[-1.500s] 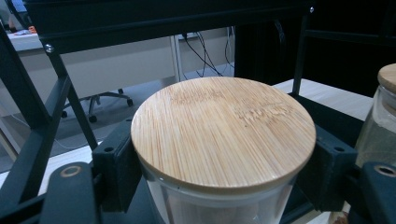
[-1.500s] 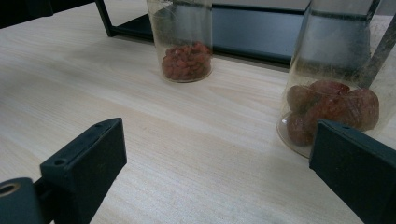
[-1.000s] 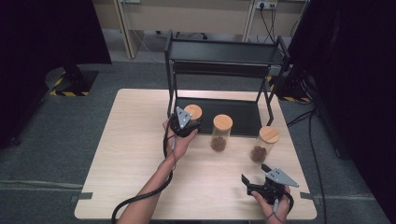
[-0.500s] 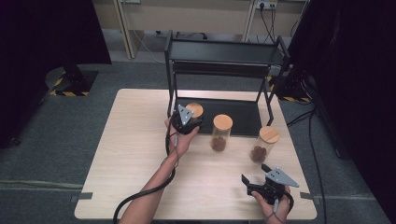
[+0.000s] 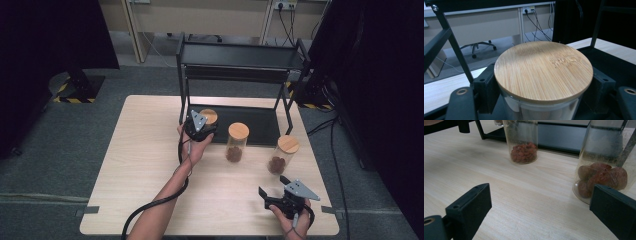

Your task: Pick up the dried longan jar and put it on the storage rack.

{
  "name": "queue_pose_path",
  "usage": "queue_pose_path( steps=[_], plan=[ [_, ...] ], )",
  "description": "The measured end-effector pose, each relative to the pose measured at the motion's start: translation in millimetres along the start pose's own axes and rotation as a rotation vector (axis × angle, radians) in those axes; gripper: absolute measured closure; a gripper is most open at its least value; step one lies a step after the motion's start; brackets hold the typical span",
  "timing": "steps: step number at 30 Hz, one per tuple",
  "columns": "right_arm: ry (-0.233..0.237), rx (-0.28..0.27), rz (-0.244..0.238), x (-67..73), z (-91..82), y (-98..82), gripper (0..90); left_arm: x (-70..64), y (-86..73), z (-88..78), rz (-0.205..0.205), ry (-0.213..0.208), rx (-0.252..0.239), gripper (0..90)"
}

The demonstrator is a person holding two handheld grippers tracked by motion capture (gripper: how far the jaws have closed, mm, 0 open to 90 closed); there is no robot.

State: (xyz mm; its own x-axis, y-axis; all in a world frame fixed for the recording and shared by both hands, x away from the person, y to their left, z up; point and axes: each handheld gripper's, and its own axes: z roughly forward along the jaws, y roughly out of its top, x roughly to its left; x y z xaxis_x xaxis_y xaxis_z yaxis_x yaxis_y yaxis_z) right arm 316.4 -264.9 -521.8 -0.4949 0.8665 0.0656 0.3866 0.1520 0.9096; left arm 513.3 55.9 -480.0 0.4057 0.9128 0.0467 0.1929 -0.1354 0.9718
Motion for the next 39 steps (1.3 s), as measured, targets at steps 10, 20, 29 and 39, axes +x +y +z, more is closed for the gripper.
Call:
queue_pose_path(
  steps=[10,20,29,39],
  plan=[
    [0.002,-0.001,0.000,-0.1,-0.2,-0.1,4.2,-3.2,-1.7,10.4,-0.004,-0.001,0.012,25.8],
    [0.003,-0.001,0.002,-0.1,-0.3,0.0,4.3,0.9,-11.4,19.6,-0.014,0.006,0.044,25.8],
    [0.003,-0.001,0.001,-0.1,-0.3,-0.1,4.3,0.6,-16.9,25.5,-0.017,0.013,0.054,25.8],
    [0.005,-0.002,-0.001,0.0,-0.4,-0.1,4.3,2.2,-17.5,31.8,-0.016,0.024,0.061,25.8]
  ],
)
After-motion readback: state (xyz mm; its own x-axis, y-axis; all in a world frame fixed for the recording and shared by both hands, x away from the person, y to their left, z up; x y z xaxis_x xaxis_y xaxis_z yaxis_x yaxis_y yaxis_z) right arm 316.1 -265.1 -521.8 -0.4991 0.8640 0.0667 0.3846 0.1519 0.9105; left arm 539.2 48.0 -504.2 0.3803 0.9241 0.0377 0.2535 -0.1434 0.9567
